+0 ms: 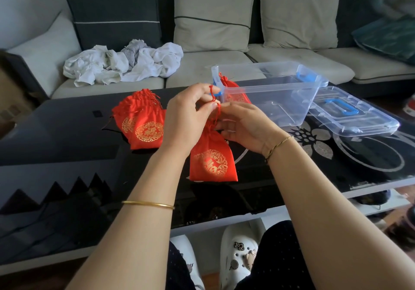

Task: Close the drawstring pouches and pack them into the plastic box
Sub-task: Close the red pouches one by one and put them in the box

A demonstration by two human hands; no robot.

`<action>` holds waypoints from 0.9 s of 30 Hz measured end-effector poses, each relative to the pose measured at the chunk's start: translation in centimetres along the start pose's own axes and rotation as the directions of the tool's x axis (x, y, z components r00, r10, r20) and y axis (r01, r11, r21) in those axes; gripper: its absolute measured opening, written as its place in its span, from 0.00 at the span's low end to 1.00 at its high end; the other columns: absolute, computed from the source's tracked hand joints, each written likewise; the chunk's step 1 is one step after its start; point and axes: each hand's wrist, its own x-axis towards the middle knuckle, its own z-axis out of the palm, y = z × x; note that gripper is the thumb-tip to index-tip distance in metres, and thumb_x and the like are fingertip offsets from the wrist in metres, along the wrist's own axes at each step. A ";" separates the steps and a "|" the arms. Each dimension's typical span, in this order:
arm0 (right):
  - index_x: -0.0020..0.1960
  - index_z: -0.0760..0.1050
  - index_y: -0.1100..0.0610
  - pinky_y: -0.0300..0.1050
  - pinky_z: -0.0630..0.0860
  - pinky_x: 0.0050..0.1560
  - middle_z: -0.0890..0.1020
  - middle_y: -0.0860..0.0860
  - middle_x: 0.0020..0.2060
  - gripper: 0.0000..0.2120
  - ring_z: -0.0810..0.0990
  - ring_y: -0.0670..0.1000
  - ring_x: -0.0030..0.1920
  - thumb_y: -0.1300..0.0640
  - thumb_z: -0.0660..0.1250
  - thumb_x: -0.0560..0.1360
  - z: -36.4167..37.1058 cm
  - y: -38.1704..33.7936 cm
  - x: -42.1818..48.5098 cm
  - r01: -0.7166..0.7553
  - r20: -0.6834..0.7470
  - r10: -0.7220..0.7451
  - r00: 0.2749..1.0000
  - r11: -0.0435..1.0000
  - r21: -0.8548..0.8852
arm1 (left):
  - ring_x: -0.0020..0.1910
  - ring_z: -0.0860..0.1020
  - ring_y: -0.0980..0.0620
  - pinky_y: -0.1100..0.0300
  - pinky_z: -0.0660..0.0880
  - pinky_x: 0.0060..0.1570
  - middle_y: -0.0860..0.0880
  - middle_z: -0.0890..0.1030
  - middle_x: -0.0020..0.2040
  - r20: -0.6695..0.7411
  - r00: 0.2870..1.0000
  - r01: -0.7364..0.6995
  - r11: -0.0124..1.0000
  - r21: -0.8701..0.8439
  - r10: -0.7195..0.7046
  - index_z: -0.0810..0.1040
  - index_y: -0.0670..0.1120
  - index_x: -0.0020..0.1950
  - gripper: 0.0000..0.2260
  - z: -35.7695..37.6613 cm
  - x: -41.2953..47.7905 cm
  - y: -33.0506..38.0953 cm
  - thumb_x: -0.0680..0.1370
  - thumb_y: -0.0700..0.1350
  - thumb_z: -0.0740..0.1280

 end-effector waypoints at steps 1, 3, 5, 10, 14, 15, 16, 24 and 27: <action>0.50 0.75 0.59 0.40 0.73 0.35 0.82 0.54 0.40 0.06 0.78 0.48 0.34 0.59 0.60 0.79 0.0 -0.1 0.0 -0.009 -0.023 0.010 1.000 0.999 0.033 | 0.45 0.80 0.59 0.68 0.74 0.50 0.51 0.83 0.44 0.007 0.999 0.038 0.999 -0.035 -0.038 0.82 0.46 0.52 0.09 0.0 0.0 -0.1 0.74 0.38 0.70; 0.52 0.72 0.61 0.40 0.73 0.34 0.81 0.55 0.41 0.08 0.78 0.49 0.34 0.58 0.58 0.79 0.0 -0.3 0.0 -0.019 -0.058 0.021 0.998 0.999 0.032 | 0.45 0.81 0.58 0.70 0.74 0.49 0.49 0.84 0.43 0.018 0.995 0.100 0.990 -0.098 -0.099 0.82 0.45 0.50 0.07 0.0 0.1 -0.2 0.73 0.37 0.70; 0.50 0.73 0.61 0.41 0.73 0.34 0.81 0.54 0.38 0.09 0.78 0.49 0.33 0.57 0.57 0.80 0.0 -0.2 0.0 -0.010 -0.071 0.010 0.997 1.000 0.000 | 0.44 0.81 0.57 0.70 0.75 0.47 0.48 0.84 0.43 0.019 0.989 0.150 0.975 -0.165 -0.149 0.81 0.44 0.48 0.06 0.0 0.2 -0.4 0.73 0.36 0.70; 0.40 0.73 0.57 0.39 0.73 0.33 0.79 0.51 0.32 0.13 0.75 0.47 0.29 0.52 0.59 0.80 -0.3 -0.1 -0.1 -0.001 -0.105 -0.012 0.994 0.993 -0.122 | 0.41 0.81 0.59 0.69 0.75 0.43 0.47 0.83 0.42 0.044 0.968 0.248 0.924 -0.291 -0.247 0.80 0.42 0.48 0.06 -0.1 0.3 -0.6 0.74 0.34 0.68; 0.35 0.74 0.56 0.38 0.72 0.31 0.76 0.50 0.27 0.17 0.72 0.46 0.26 0.48 0.61 0.79 -0.4 -0.1 -0.3 -0.055 -0.238 -0.011 0.971 0.961 -0.270 | 0.34 0.79 0.62 0.71 0.73 0.37 0.47 0.83 0.42 0.068 0.935 0.350 0.869 -0.350 -0.349 0.81 0.42 0.49 0.05 -0.2 0.2 -0.8 0.76 0.36 0.66; 0.35 0.74 0.56 0.38 0.71 0.30 0.76 0.49 0.26 0.18 0.71 0.46 0.25 0.46 0.62 0.78 -0.4 -0.1 -0.4 -0.073 -0.280 -0.016 0.960 0.949 -0.306 | 0.36 0.79 0.60 0.69 0.74 0.37 0.46 0.83 0.43 0.085 0.921 0.384 0.844 -0.375 -0.381 0.81 0.43 0.49 0.06 -0.3 0.2 -0.8 0.77 0.37 0.65; 0.34 0.74 0.56 0.38 0.71 0.29 0.75 0.49 0.25 0.19 0.70 0.45 0.24 0.45 0.62 0.78 -0.4 -0.2 -0.4 -0.089 -0.318 -0.022 0.948 0.939 -0.332 | 0.38 0.80 0.58 0.67 0.75 0.39 0.46 0.84 0.45 0.112 0.903 0.422 0.812 -0.404 -0.414 0.81 0.43 0.49 0.06 -0.3 0.2 -0.9 0.78 0.38 0.65; 0.35 0.73 0.54 0.36 0.71 0.27 0.74 0.48 0.27 0.16 0.71 0.44 0.26 0.47 0.62 0.78 -1.5 -0.3 -0.4 -0.125 -0.155 0.171 0.973 0.954 0.271 | 0.41 0.81 0.55 0.62 0.74 0.42 0.49 0.84 0.41 0.122 0.762 0.611 0.646 -0.458 -0.636 0.78 0.47 0.40 0.08 -0.5 0.5 -0.7 0.77 0.42 0.62; 0.37 0.74 0.54 0.35 0.72 0.29 0.76 0.48 0.29 0.14 0.73 0.44 0.28 0.50 0.62 0.78 -1.5 -0.1 -0.3 -0.153 -0.114 0.212 0.971 0.908 0.391 | 0.37 0.79 0.54 0.62 0.73 0.39 0.48 0.83 0.38 0.063 0.729 0.639 0.644 -0.421 -0.681 0.75 0.46 0.39 0.09 -0.4 0.6 -1.0 0.78 0.43 0.60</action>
